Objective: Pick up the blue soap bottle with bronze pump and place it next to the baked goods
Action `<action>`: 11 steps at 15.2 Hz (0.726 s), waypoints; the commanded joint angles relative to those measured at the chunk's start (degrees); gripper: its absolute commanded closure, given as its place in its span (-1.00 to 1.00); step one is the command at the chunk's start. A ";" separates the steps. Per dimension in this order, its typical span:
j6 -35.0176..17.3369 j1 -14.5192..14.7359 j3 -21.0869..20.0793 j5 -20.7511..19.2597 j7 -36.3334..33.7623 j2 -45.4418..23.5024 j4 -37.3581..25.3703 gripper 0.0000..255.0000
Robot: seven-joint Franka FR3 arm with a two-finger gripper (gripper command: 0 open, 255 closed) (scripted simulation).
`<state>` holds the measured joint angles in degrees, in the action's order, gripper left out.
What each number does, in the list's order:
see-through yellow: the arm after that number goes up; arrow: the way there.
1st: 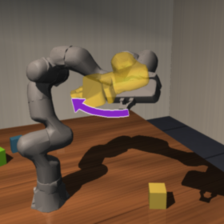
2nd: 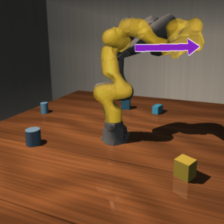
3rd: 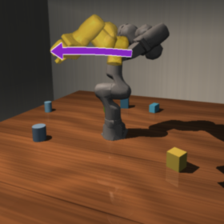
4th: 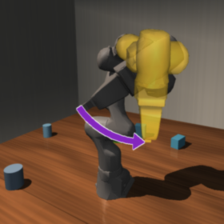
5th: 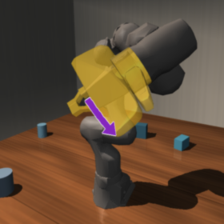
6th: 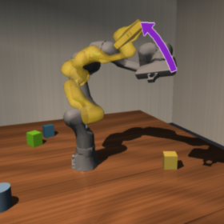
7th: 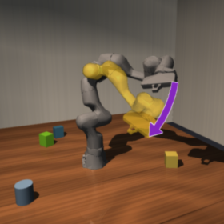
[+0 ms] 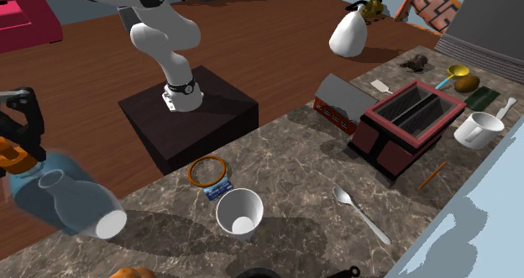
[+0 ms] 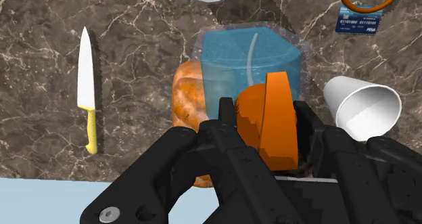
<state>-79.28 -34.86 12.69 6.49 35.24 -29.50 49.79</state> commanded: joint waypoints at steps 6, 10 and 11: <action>-8.52 1.52 0.18 -0.95 0.13 4.63 13.08 1.00; -12.39 1.99 0.19 -1.22 0.15 5.95 18.26 1.00; -13.30 2.09 0.19 -1.27 0.16 6.20 19.43 1.00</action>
<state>-91.65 -32.90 12.90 5.27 35.43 -23.50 68.14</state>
